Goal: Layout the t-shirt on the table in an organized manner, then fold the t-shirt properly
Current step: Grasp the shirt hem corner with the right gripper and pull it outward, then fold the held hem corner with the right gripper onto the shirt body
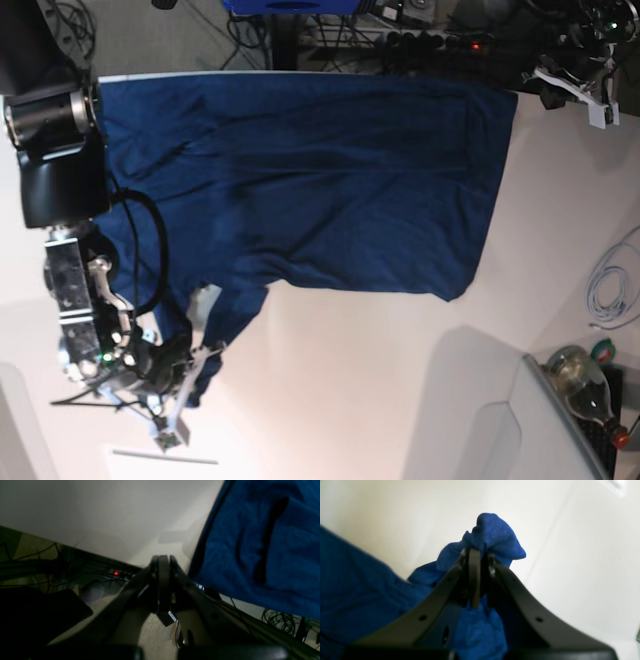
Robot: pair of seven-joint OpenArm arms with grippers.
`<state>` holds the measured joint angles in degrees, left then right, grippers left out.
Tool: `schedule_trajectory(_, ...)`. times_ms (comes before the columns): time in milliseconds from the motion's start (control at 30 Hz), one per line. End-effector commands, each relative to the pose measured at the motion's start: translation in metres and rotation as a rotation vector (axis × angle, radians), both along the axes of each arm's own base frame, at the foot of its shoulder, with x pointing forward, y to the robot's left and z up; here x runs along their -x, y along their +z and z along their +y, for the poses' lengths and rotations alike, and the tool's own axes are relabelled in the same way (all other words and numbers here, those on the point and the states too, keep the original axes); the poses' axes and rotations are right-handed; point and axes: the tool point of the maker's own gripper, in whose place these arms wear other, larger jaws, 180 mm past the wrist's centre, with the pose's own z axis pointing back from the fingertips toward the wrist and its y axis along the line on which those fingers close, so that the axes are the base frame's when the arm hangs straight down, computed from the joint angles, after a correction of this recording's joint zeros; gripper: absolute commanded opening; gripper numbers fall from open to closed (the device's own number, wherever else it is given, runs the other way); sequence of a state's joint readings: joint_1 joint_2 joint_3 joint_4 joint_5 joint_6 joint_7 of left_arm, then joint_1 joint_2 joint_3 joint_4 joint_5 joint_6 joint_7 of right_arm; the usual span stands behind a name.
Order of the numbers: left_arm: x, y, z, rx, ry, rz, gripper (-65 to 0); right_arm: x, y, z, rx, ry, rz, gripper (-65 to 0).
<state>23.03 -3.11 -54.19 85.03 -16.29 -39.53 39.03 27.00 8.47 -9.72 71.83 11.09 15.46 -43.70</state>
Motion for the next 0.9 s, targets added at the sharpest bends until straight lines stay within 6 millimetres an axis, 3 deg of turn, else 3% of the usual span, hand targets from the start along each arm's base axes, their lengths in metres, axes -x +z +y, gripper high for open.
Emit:
schedule_trajectory(0, -0.005, 0.009, 0.006, -0.018, -0.009, -0.031, -65.0, -0.013, 0.027, -0.003, -0.023, -0.01, -0.079, -65.0)
schedule_trajectory(200, -0.005, 0.009, 0.006, -0.018, -0.009, -0.031, -65.0, -0.011, 0.044, -0.029, -0.067, -0.096, -0.126, -65.0)
schedule_trajectory(300, -0.005, 0.009, 0.006, -0.018, -0.009, -0.031, -65.0, -0.004, 0.034, -0.025, -0.06, -0.048, -0.1, -65.0)
schedule_trajectory(500, -0.013, 0.01, 0.005, -0.017, -0.009, -0.047, -65.0, 0.04, -0.02, 0.003, -0.091, 0.032, 0.023, -65.0)
schedule_trajectory(767, -0.014, 0.01, 0.005, -0.016, -0.01, -0.048, -65.0, 0.105, -0.05, 0.017, -0.106, 0.063, 0.079, -65.0)
schedule_trajectory(867, -0.014, 0.01, 0.005, -0.016, -0.01, -0.048, -65.0, 0.12, -0.046, 0.029, -0.123, 0.104, 0.066, -65.0)
